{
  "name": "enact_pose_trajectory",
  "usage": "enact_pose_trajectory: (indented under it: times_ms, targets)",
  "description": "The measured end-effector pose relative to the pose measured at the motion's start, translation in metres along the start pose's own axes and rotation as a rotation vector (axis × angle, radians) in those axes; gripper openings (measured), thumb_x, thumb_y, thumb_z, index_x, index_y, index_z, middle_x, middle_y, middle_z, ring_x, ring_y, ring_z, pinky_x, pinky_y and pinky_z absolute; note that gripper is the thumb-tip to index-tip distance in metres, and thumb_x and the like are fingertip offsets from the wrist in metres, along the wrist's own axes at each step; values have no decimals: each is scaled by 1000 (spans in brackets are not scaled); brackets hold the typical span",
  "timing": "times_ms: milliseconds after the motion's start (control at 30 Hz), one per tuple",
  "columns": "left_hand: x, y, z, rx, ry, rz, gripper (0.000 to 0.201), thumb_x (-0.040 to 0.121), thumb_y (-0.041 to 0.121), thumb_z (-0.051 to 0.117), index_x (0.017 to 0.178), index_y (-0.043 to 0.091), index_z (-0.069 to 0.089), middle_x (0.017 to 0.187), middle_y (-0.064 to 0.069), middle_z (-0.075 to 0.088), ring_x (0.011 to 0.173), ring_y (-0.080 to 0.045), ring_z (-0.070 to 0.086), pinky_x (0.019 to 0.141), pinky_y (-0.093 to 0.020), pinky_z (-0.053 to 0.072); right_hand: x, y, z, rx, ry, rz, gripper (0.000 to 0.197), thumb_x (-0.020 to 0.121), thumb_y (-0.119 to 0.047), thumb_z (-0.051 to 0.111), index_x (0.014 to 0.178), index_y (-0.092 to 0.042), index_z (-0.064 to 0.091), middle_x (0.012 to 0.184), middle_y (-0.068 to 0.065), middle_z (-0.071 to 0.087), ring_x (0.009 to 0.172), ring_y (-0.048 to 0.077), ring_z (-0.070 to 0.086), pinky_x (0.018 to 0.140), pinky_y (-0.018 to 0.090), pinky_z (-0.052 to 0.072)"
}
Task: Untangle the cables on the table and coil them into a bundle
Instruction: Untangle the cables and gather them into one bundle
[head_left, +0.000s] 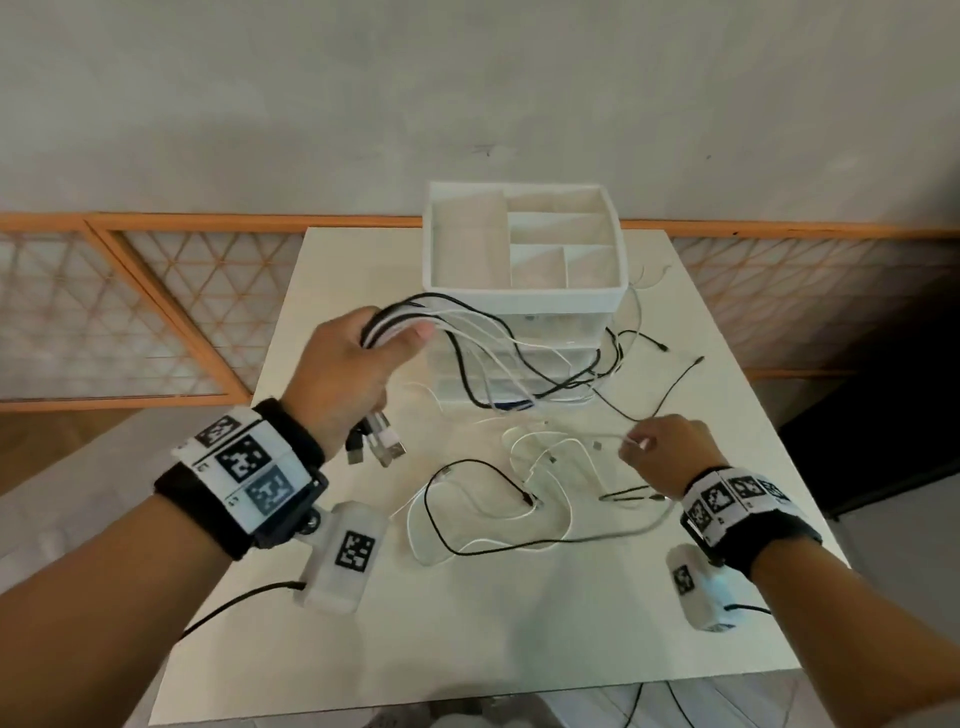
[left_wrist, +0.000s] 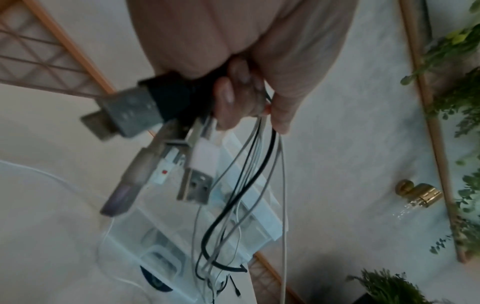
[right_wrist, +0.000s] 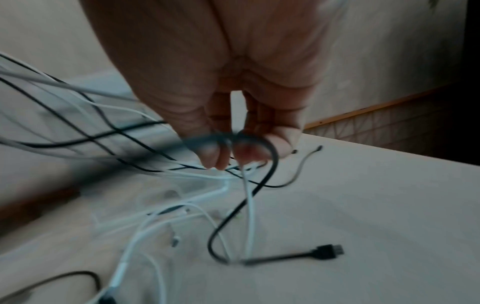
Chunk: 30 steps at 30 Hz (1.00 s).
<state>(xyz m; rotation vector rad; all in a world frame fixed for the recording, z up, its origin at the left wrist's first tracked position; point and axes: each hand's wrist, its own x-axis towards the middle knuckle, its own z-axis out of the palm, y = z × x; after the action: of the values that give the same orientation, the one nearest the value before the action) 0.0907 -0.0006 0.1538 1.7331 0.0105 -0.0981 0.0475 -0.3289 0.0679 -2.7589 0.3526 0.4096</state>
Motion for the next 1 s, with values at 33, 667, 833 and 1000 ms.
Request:
enact_pose_trajectory:
  times_ms: [33, 667, 833, 1000]
  targets:
    - [2, -1, -3, 0, 35, -13, 30, 88, 34, 72, 72, 14, 56, 43, 12, 31, 38, -13, 25, 43, -23, 25, 3, 9, 2, -11, -22, 49, 25, 90, -37, 62, 76, -18, 69, 87, 5, 72, 97, 29, 65, 83, 32, 41]
    - [-10, -15, 60, 115, -227, -190, 37, 103, 43, 40, 81, 14, 45, 63, -3, 57, 37, -11, 27, 42, -24, 24, -22, -120, -116, 1116, 354, -430, 26, 102, -12, 48, 93, -7, 73, 81, -4, 67, 72, 24, 67, 75, 45, 61]
    - [-12, -56, 27, 485, -177, -228, 38, 103, 44, 35, 93, 11, 52, 67, 0, 63, 41, -11, 38, 46, -28, 29, 3, -73, -123, 787, 574, -275, 26, 101, -29, 47, 102, -33, 73, 59, -19, 58, 59, 12, 55, 76, 50, 60]
    - [-13, -65, 6, 507, -139, -276, 36, 102, 41, 41, 92, 9, 54, 62, 0, 60, 34, -9, 34, 43, -25, 28, 19, -46, -122, 588, 546, -125, 26, 99, -28, 50, 101, -19, 74, 86, -12, 67, 53, 4, 59, 70, 38, 56]
